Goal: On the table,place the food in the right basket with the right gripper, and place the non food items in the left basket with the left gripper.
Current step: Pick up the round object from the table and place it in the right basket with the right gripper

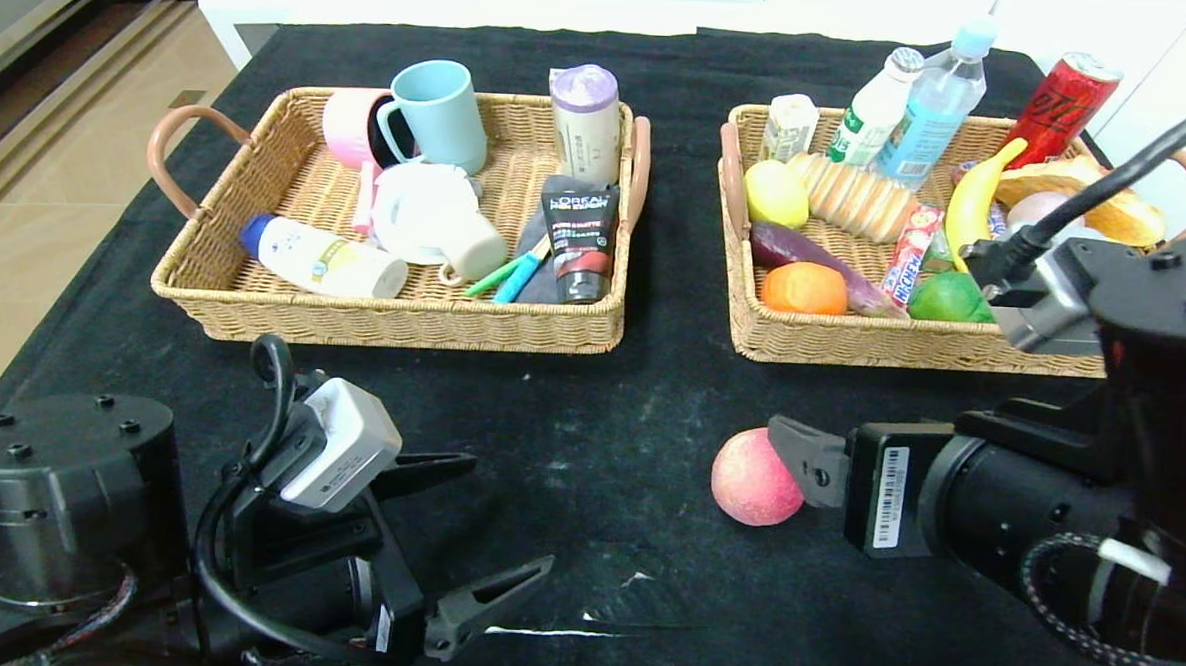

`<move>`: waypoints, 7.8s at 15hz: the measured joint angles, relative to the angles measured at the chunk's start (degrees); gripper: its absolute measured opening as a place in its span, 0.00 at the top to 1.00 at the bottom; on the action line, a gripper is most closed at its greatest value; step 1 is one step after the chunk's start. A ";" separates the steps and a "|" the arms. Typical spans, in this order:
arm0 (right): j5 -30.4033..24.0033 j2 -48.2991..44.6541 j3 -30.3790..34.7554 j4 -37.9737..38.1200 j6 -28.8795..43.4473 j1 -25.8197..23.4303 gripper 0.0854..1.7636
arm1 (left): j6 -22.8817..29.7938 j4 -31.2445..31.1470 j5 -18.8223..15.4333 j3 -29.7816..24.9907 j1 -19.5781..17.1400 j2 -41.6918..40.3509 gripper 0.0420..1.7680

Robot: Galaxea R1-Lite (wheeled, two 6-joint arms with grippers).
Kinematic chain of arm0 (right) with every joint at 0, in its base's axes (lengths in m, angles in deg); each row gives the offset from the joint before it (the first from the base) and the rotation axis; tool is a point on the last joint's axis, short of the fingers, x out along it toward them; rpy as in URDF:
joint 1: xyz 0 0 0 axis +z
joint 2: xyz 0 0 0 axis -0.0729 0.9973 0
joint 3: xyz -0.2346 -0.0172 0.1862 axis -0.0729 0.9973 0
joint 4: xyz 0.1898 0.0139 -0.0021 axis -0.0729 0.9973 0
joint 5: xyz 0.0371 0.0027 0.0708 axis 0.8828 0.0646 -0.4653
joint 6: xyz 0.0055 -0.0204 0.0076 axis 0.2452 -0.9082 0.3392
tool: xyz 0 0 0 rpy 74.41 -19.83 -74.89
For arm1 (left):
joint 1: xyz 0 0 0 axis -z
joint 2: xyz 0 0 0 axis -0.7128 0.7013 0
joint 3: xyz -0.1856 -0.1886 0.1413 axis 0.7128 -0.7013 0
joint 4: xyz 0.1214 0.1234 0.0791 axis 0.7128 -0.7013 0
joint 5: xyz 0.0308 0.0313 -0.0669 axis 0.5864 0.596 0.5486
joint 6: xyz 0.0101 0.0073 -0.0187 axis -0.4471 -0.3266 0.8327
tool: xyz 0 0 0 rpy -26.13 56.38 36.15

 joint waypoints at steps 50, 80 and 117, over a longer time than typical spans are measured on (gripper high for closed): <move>4.02 16.57 -0.77 -9.91 2.22 -3.39 0.03 | -0.07 -0.17 -0.28 -1.39 -0.57 -2.39 0.03; 6.68 12.09 -0.55 -9.75 -0.44 -2.65 0.40 | -0.79 -0.17 -0.22 -1.44 -0.46 -1.67 0.03; -11.35 19.41 -26.19 -17.21 -30.88 -30.49 0.40 | -2.69 -0.09 0.30 -0.43 -0.61 -4.30 0.03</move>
